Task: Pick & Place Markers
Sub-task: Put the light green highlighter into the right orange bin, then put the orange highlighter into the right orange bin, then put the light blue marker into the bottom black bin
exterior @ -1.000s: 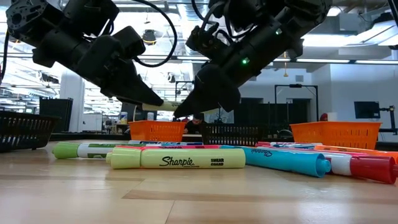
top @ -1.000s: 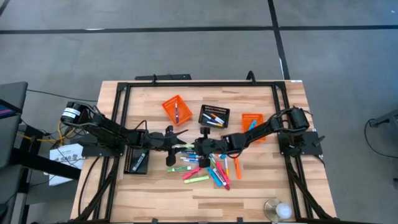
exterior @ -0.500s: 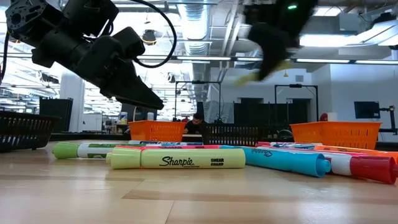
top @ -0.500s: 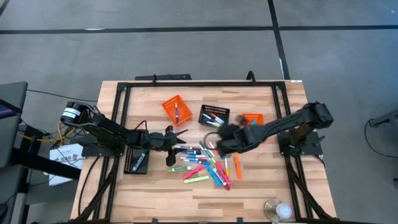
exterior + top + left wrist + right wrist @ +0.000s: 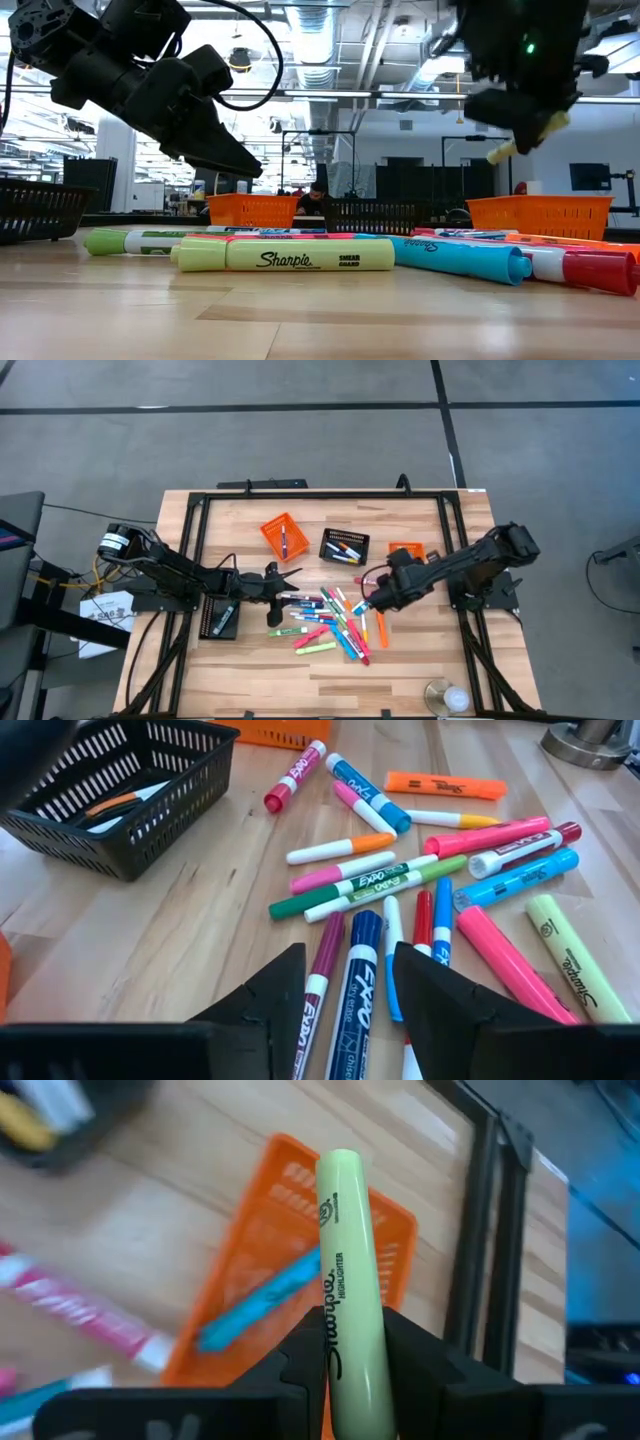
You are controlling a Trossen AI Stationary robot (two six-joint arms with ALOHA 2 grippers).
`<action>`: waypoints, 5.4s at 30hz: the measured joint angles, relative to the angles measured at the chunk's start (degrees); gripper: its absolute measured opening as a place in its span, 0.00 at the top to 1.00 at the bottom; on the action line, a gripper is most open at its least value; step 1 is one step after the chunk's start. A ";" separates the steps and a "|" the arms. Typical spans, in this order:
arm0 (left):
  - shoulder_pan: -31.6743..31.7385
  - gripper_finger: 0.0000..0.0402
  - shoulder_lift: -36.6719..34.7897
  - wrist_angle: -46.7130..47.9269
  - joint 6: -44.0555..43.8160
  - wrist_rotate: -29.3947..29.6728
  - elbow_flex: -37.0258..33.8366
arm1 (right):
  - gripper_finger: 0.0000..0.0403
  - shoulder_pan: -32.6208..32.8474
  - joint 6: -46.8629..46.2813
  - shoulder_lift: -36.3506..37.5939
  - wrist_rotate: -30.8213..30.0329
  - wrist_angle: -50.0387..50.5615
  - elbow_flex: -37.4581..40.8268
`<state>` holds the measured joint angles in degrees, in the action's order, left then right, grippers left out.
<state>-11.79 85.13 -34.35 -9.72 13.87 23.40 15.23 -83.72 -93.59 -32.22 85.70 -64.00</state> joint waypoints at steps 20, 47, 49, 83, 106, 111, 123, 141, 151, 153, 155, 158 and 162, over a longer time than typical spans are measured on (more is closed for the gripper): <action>0.00 0.63 0.00 0.00 0.02 0.00 0.00 | 0.82 -14.52 16.15 -0.12 9.80 -21.84 12.62; 0.00 0.63 -0.01 0.00 0.02 -0.02 0.00 | 0.50 -14.14 19.26 -0.14 8.67 -20.76 11.33; 0.00 0.63 0.01 0.00 0.02 -0.02 0.00 | 0.49 -13.23 19.26 -0.14 8.92 -19.31 9.57; 0.91 0.63 -0.01 -0.50 0.46 -0.09 -0.02 | 0.58 12.69 -4.40 -9.93 20.36 -39.37 1.50; 4.52 0.63 -0.01 -0.74 3.91 -0.24 -0.02 | 0.86 8.42 6.18 -9.83 17.82 -33.04 -3.99; 4.46 0.63 -0.01 -0.82 3.91 -0.28 -0.02 | 0.80 8.86 0.11 -7.14 6.73 -15.19 -7.51; 4.46 0.63 0.01 -0.87 3.91 -0.26 -0.02 | 0.82 0.47 -7.94 -0.97 -0.99 -3.47 1.68; 4.46 0.63 -0.01 -0.85 3.89 -0.26 -0.02 | 0.72 -8.77 3.27 -1.32 0.95 -15.58 8.16; 4.11 0.63 -0.01 -0.83 3.50 -0.24 -0.02 | 0.72 -2.73 15.06 -1.32 1.93 -22.50 -2.69; 3.78 0.63 -0.01 -0.83 3.50 -0.24 -0.02 | 0.72 -0.65 20.84 -1.30 1.89 -28.07 -3.44; 3.35 0.63 -0.01 -0.83 3.49 -0.23 -0.02 | 0.72 1.59 27.47 -1.30 2.31 -33.87 -3.36; 2.70 0.63 -0.01 -0.82 3.48 -0.24 -0.02 | 0.72 4.85 34.51 -1.30 2.35 -40.20 -2.15; 2.06 0.63 -0.01 -0.83 3.48 -0.24 -0.02 | 0.71 7.19 34.24 -1.32 3.97 -40.77 -1.06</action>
<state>-9.74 85.12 -35.18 -6.24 13.63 23.38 22.42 -49.49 -94.91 -28.25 44.94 -65.06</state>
